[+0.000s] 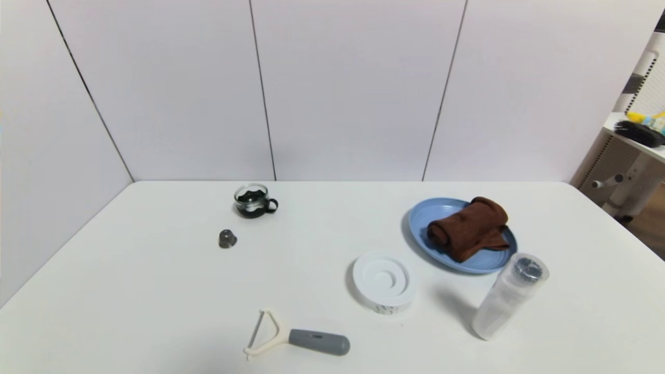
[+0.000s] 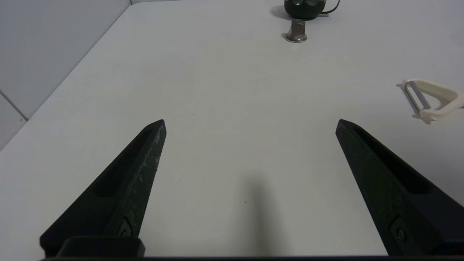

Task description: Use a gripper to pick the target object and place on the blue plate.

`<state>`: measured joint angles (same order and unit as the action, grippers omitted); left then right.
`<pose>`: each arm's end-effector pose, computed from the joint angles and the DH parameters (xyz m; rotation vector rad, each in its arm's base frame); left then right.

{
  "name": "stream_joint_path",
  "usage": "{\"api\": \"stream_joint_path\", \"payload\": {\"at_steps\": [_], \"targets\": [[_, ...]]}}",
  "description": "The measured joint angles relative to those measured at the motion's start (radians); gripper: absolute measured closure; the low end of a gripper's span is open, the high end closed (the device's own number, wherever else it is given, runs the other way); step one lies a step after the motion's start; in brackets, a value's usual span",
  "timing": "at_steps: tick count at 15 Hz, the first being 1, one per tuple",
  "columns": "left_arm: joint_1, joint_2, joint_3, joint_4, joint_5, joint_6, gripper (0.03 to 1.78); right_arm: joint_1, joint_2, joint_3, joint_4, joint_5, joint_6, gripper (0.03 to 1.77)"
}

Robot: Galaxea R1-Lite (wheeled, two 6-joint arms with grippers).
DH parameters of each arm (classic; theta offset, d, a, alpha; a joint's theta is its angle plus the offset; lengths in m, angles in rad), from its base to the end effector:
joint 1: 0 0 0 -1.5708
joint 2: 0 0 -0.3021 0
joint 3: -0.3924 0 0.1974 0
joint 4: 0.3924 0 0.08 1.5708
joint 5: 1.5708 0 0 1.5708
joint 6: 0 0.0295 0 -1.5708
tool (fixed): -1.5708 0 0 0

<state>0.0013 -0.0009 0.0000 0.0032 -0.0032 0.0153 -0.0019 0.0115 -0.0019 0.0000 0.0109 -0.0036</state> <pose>-0.0103 -0.0001 0.0751 0.0153 0.0023 -0.0019 -0.0095 0.0003 0.0762 -0.0035 0.0096 0.0090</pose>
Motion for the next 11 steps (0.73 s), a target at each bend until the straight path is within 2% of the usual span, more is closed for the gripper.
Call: {"api": "stream_joint_path", "payload": {"at_steps": [11], "targets": [[0.000, 0.000, 0.000, 0.000, 0.000, 0.000, 0.12, 0.000, -0.014, 0.002, 0.000, -0.013, 0.024, 0.11]]}}
